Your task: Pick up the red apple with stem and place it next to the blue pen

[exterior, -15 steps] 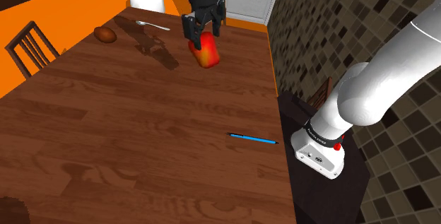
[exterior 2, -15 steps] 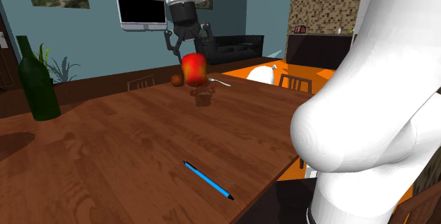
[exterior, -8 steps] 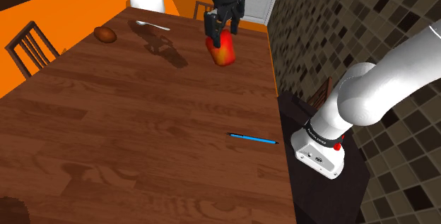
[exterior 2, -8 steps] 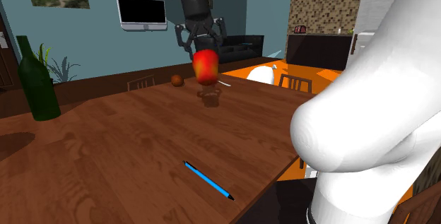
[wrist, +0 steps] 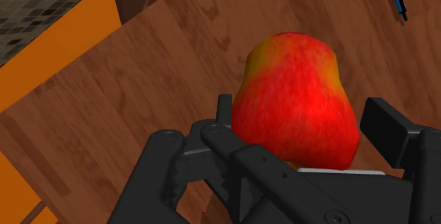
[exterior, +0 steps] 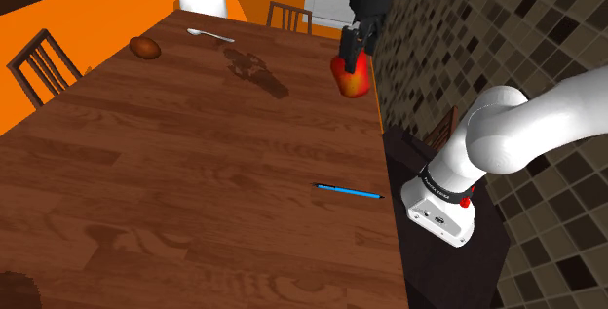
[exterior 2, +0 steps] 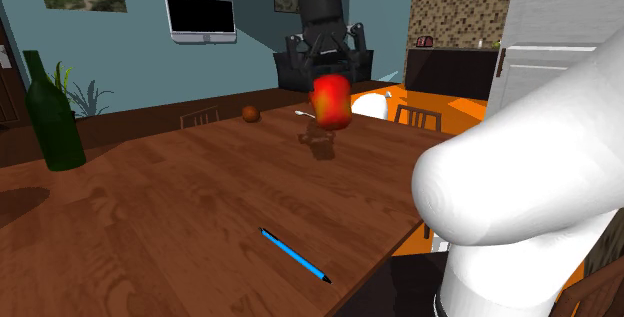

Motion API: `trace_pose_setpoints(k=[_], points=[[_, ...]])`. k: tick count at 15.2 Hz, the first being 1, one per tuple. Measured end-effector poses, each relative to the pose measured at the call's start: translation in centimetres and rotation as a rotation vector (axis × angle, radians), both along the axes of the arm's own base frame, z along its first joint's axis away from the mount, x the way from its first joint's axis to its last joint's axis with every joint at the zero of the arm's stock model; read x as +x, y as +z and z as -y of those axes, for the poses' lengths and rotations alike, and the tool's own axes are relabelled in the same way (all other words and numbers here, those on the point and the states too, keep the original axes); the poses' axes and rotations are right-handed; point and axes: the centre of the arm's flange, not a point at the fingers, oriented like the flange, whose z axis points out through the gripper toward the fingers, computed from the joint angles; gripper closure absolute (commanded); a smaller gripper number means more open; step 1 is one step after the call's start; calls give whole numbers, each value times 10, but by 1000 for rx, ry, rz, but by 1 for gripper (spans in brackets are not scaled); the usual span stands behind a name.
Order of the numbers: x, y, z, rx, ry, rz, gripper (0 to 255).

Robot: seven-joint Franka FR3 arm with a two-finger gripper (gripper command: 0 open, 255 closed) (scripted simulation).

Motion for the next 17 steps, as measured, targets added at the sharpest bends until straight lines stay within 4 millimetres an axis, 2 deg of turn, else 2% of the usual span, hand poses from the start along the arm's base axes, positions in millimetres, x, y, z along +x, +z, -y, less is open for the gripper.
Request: trace_pose_setpoints(k=[2, 4, 17], points=[[-11, -5, 11, 1, 0, 0, 255], [-12, -14, 13, 1, 0, -1, 255], [-12, -83, 14, 2, 0, -1, 255]])
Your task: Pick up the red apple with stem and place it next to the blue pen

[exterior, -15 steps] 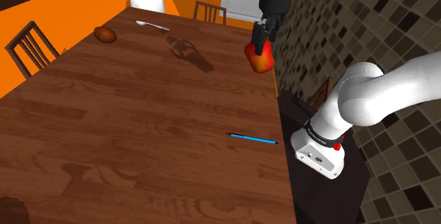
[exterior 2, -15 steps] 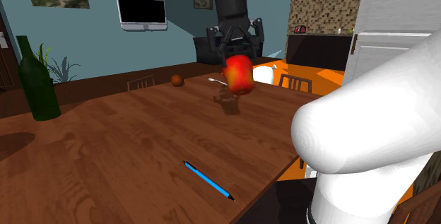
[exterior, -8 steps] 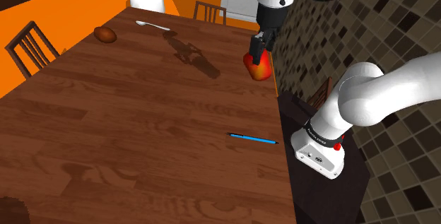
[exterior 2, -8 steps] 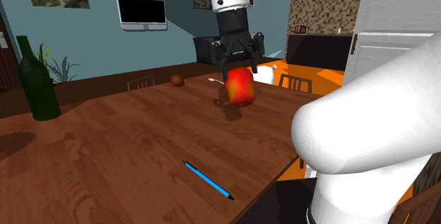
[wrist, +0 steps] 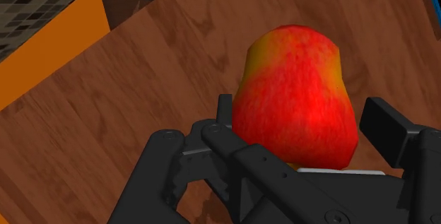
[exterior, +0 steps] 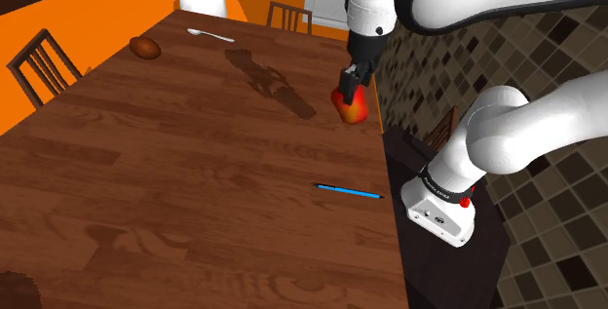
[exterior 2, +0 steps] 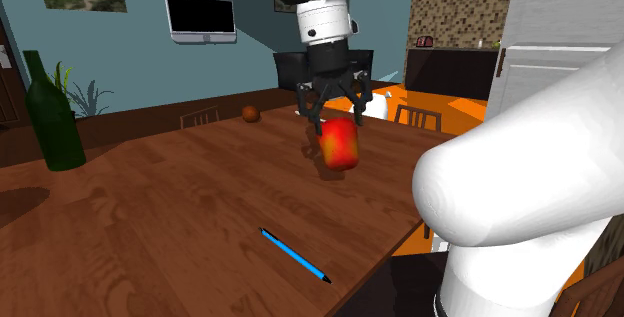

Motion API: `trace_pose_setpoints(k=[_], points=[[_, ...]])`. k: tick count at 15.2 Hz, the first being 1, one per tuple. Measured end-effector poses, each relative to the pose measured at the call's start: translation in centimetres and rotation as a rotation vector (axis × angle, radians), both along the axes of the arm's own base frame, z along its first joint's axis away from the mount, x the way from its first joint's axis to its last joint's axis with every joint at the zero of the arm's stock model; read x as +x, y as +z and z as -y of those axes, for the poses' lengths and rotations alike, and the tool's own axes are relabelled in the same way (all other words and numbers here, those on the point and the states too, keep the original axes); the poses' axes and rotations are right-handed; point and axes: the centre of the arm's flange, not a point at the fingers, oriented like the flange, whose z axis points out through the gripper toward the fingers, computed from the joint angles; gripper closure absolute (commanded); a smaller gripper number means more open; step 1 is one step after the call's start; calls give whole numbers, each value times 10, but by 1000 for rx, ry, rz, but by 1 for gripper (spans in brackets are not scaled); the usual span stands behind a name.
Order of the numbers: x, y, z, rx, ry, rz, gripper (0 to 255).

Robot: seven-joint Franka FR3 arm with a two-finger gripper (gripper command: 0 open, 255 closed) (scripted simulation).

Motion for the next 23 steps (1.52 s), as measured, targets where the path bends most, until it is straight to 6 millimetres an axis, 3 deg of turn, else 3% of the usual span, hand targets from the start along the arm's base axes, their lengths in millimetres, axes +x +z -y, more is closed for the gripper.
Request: trace_pose_setpoints(k=[17, 23], points=[[0, -88, 0, 0, 0, 0, 255], [0, -91, 0, 0, 0, 0, 255]])
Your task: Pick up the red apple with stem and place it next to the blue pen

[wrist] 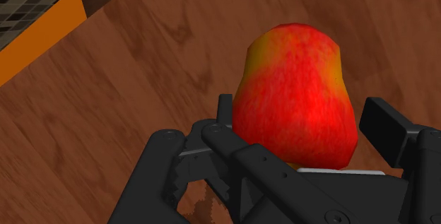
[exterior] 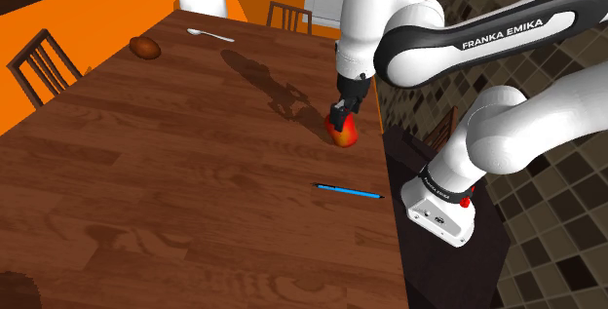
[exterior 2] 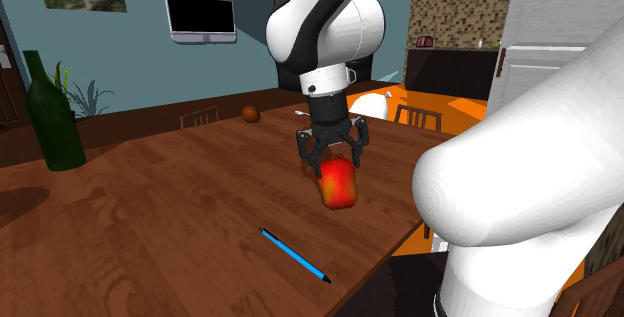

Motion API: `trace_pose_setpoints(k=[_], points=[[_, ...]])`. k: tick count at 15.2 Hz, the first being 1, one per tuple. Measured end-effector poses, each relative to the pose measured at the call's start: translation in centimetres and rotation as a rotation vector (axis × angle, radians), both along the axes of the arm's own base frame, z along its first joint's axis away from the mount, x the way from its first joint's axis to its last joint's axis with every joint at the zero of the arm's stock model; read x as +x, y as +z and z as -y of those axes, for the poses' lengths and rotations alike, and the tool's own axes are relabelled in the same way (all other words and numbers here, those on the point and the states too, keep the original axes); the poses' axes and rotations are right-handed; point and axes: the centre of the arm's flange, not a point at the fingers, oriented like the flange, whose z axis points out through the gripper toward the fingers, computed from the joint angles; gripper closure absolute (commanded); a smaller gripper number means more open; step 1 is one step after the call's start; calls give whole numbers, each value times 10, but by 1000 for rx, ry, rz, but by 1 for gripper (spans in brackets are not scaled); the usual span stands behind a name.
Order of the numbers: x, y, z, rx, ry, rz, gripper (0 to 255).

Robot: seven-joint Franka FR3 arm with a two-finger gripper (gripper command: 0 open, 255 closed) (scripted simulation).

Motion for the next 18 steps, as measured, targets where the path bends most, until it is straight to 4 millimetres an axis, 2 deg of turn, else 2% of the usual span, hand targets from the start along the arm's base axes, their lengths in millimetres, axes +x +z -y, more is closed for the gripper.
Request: trace_pose_setpoints(k=[1, 7, 12, 18], points=[[0, 0, 0, 0, 0, 0, 0], [0, 0, 0, 0, 0, 0, 0], [2, 43, -6, 1, 0, 1, 0], [3, 49, -8, 0, 0, 0, 0]])
